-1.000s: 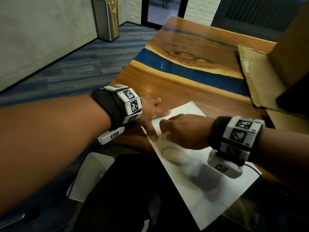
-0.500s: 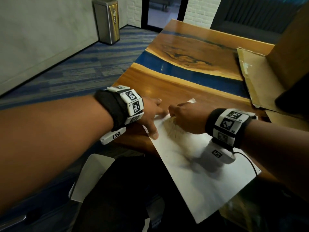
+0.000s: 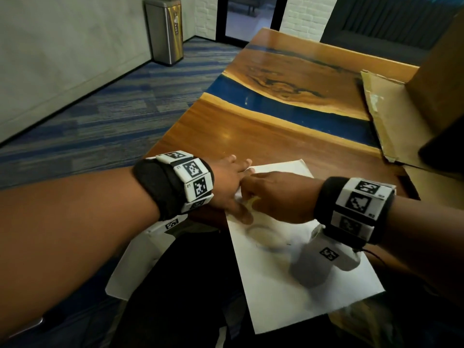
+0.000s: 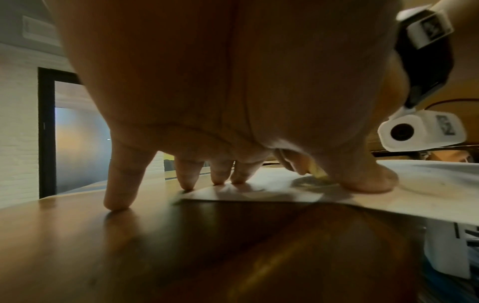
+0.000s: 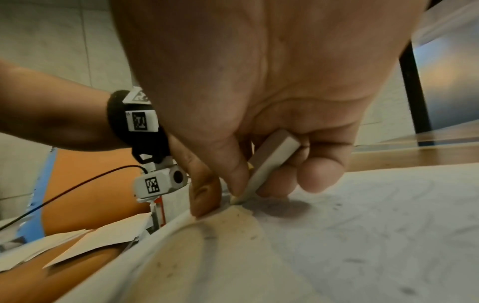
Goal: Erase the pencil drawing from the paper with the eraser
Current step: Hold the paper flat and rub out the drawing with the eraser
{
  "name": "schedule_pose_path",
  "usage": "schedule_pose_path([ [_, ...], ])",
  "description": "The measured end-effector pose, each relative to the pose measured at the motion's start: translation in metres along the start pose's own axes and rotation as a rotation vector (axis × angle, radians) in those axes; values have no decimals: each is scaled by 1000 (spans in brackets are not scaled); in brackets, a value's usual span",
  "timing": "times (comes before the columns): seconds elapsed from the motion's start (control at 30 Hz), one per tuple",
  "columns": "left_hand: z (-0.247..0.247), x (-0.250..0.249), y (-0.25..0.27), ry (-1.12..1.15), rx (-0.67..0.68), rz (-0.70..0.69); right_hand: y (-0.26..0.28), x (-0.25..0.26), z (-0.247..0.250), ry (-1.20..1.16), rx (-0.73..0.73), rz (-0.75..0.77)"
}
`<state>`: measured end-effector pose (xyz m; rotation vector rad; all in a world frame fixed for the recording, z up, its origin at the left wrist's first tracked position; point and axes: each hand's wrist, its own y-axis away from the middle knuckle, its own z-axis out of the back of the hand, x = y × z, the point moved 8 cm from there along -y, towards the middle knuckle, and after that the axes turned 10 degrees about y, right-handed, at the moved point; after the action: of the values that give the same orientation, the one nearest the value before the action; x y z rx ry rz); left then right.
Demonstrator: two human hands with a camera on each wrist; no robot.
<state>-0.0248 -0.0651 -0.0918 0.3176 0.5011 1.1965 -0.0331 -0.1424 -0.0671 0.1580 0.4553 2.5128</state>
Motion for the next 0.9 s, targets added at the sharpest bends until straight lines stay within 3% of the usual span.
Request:
schedule_pose_path([
  [0.17, -7, 13, -6, -22, 2, 41, -5, -36, 14, 43, -106, -197],
  [0.3, -8, 17, -5, 47, 25, 64, -6, 6, 3, -4, -44, 48],
  [0.47, -9, 13, -7, -6, 13, 37, -7, -42, 16, 74, -92, -211],
  [0.6, -9, 15, -6, 42, 29, 48, -7, 1, 2, 6, -42, 18],
  [0.77, -9, 14, -7, -8, 13, 38, -9, -40, 14, 47, -89, -246],
  [0.9, -8, 13, -6, 50, 22, 38, -8, -7, 6, 36, -45, -77],
])
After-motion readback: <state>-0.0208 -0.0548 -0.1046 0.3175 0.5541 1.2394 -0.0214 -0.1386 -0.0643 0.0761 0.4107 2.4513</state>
